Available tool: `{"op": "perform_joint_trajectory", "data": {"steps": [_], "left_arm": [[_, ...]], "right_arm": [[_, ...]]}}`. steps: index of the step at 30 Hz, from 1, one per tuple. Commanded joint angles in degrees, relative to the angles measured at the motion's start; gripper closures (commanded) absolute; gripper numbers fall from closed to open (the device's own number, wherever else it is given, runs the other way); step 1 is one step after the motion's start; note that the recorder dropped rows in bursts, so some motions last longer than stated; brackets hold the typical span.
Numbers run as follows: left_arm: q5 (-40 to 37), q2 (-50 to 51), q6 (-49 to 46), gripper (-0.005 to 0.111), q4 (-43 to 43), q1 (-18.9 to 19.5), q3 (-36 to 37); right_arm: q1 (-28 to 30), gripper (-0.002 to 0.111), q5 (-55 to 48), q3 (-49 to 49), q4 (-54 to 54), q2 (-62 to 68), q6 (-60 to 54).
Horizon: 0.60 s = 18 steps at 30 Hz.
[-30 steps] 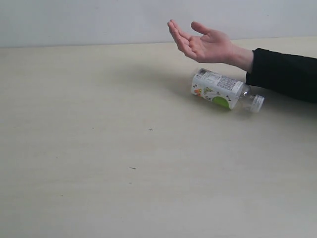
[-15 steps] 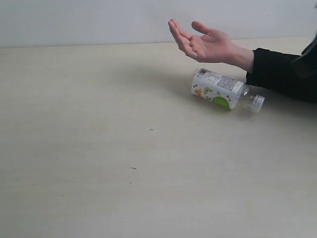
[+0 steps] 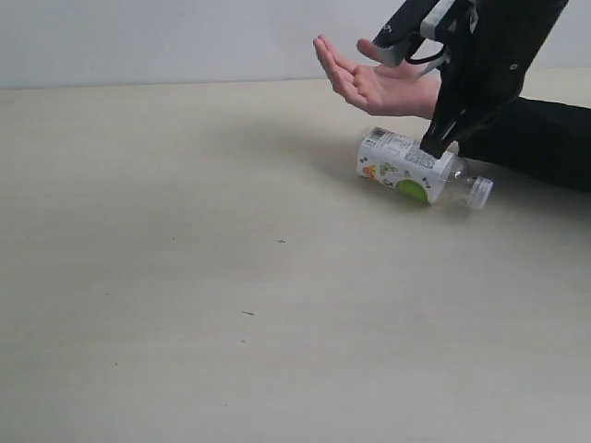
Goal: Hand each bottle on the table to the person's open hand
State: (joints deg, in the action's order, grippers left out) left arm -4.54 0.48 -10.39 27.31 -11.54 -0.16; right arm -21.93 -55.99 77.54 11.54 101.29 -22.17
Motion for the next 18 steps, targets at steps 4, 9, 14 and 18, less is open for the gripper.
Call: {"op": "perform_joint_trajectory", "data": {"steps": [4, 9, 14, 18], "left_arm": [[0.1, 0.1, 0.1, 0.107, -0.1, 0.2, 0.2], [0.1, 0.1, 0.1, 0.107, -0.1, 0.2, 0.2], [0.1, 0.1, 0.1, 0.107, -0.1, 0.2, 0.2], [0.1, 0.1, 0.1, 0.107, -0.1, 0.2, 0.2]], "right_arm": [[-0.1, 0.085, 1.8, 0.7, 3.8, 4.3, -4.8], [-0.1, 0.061, 5.7, 0.7, 3.0, 6.0, -4.8], [-0.1, 0.040, 6.9, 0.7, 3.5, 7.2, -4.8], [-0.1, 0.037, 8.5, 0.7, 3.5, 8.7, -4.8]]}}
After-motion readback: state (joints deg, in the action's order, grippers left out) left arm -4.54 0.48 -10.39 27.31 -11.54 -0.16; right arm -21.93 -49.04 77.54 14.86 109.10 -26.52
